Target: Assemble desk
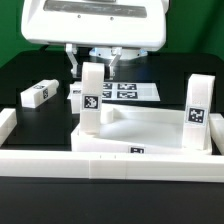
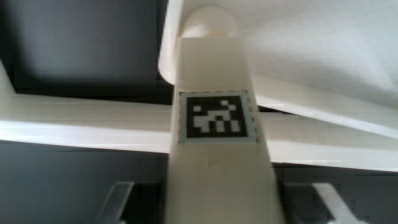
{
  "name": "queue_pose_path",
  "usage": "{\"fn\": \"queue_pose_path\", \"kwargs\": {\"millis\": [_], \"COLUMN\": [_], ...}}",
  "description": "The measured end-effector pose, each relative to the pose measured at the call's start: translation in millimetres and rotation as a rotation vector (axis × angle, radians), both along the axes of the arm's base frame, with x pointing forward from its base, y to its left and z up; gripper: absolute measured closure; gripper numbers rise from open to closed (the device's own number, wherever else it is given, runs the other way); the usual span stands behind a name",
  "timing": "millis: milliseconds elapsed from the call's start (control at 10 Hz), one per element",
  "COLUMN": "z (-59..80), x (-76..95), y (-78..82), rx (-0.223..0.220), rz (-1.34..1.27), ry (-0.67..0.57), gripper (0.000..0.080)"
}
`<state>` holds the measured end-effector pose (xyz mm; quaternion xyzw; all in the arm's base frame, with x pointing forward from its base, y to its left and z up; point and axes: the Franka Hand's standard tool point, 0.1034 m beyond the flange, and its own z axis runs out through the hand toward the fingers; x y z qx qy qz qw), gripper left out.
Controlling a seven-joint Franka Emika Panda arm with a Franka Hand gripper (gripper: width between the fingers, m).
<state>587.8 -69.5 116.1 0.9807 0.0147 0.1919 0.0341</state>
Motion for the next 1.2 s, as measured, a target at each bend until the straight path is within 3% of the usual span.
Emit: {"fn": "queue_pose_path", "kwargs": {"millis": [100,300,400,700,1100,1200], "z": [0.1,0.0,0.0,3.3,30.4,28.1], "x": [0.1,0.1,0.1,0.9,6.8,5.7], "y": [0.0,0.0,0.1,-0.3,-0.7,-0.2], "rx": [0.0,0.0,0.0,0.001,0.022,0.023], "rz": [0.0,0.0,0.0,-0.001,0.001,0.001], "ry": [0.0,0.0,0.0,-0.003,0.024,0.031], "gripper": [0.0509,0.0268,0.0187,0.0156,0.015,0.015]}}
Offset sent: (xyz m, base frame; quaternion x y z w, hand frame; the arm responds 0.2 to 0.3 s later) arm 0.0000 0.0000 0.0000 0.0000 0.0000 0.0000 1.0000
